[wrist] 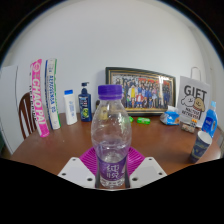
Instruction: Pour water
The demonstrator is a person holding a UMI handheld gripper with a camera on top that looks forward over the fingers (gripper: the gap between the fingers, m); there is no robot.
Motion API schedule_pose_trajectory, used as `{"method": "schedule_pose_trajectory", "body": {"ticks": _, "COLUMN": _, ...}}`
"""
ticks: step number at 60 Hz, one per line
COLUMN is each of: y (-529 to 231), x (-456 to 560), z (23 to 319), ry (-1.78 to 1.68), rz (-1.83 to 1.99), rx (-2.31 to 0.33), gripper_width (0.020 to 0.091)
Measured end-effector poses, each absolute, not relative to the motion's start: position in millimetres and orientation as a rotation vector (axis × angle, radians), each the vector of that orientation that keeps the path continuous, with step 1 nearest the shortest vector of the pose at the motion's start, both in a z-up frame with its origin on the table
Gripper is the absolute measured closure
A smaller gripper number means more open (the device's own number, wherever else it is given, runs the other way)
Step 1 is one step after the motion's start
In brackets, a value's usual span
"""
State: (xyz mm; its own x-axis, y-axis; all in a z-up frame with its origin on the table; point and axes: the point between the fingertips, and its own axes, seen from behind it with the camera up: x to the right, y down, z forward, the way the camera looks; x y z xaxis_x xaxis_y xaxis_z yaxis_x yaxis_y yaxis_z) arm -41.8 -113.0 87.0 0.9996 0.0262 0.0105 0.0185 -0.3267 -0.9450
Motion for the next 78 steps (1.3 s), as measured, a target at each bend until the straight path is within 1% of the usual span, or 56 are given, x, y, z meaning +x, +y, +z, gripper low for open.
{"method": "schedule_pose_trajectory", "body": {"ticks": 3, "y": -115, "x": -42, "z": 93, "ry": -0.043, "rz": 0.01, "rx": -1.903, "gripper_width": 0.078}}
{"method": "schedule_pose_trajectory", "body": {"ticks": 7, "y": -121, "x": -41, "z": 112, "ry": -0.031, "rz": 0.07, "rx": -1.886, "gripper_width": 0.078}}
{"method": "schedule_pose_trajectory", "body": {"ticks": 19, "y": -138, "x": -29, "z": 199, "ry": 0.249, "rz": 0.5, "rx": -1.819, "gripper_width": 0.0781}}
{"method": "schedule_pose_trajectory", "body": {"ticks": 26, "y": -141, "x": -4, "z": 238, "ry": 0.465, "rz": 0.81, "rx": -1.748, "gripper_width": 0.0779}}
{"method": "schedule_pose_trajectory", "body": {"ticks": 31, "y": -139, "x": 26, "z": 248, "ry": 0.623, "rz": 1.025, "rx": -1.68, "gripper_width": 0.0779}}
{"method": "schedule_pose_trajectory", "body": {"ticks": 34, "y": -138, "x": 43, "z": 252, "ry": 0.729, "rz": 1.141, "rx": -1.635, "gripper_width": 0.0779}}
{"method": "schedule_pose_trajectory", "body": {"ticks": 40, "y": -134, "x": 78, "z": 248, "ry": 0.923, "rz": 1.331, "rx": -1.539, "gripper_width": 0.078}}
{"method": "schedule_pose_trajectory", "body": {"ticks": 53, "y": -120, "x": 128, "z": 226, "ry": 1.262, "rz": 1.694, "rx": -1.304, "gripper_width": 0.0781}}
{"method": "schedule_pose_trajectory", "body": {"ticks": 60, "y": -116, "x": 146, "z": 212, "ry": 1.377, "rz": 1.795, "rx": -1.203, "gripper_width": 0.0783}}
{"method": "schedule_pose_trajectory", "body": {"ticks": 70, "y": -121, "x": 145, "z": 206, "ry": 1.337, "rz": 1.772, "rx": -1.328, "gripper_width": 0.0781}}
{"method": "schedule_pose_trajectory", "body": {"ticks": 78, "y": -124, "x": 152, "z": 211, "ry": 1.104, "rz": 1.545, "rx": -1.552, "gripper_width": 0.0782}}
